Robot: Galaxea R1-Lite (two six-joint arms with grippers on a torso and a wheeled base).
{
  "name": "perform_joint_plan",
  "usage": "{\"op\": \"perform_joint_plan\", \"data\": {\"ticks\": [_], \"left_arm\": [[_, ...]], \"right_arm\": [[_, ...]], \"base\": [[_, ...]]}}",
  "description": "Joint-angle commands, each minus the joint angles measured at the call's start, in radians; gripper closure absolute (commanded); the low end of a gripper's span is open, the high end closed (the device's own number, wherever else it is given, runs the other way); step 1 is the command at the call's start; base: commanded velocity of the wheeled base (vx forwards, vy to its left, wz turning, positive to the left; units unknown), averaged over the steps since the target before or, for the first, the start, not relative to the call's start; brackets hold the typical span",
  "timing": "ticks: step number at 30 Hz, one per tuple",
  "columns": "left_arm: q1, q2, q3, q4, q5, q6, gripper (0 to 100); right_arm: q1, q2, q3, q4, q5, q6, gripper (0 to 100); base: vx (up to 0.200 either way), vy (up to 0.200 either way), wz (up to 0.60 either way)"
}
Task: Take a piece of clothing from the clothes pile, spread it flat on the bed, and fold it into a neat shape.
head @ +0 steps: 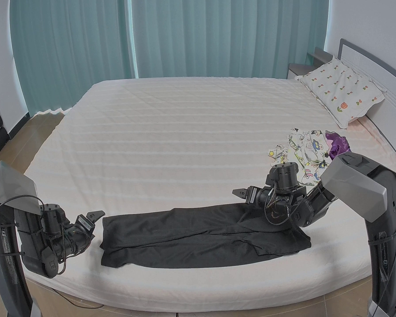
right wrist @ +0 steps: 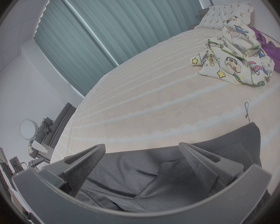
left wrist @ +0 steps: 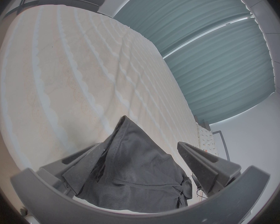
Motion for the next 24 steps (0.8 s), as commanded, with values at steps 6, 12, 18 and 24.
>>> {"op": "perform_joint_plan", "data": {"ticks": [6,12,18,24], "left_arm": [[0.000,0.002,0.002,-0.018,-0.001,0.002,0],[-0.001,0.004,0.000,-0.018,-0.001,0.001,0],[-0.001,0.004,0.000,-0.018,-0.001,0.001,0],[-0.001,0.005,-0.003,-0.018,-0.001,0.001,0]], "right_arm": [[-0.010,-0.001,0.002,0.011,-0.019,-0.008,0],[-0.010,0.000,0.045,0.008,-0.019,-0.056,0],[-0.004,0.013,0.074,-0.002,-0.014,-0.134,0],[0.026,0.014,0.085,-0.005,-0.010,-0.157,0]], "base": [[0.200,-0.200,0.00],[0.100,-0.100,0.00],[0.000,0.000,0.00],[0.000,0.000,0.00]]}}
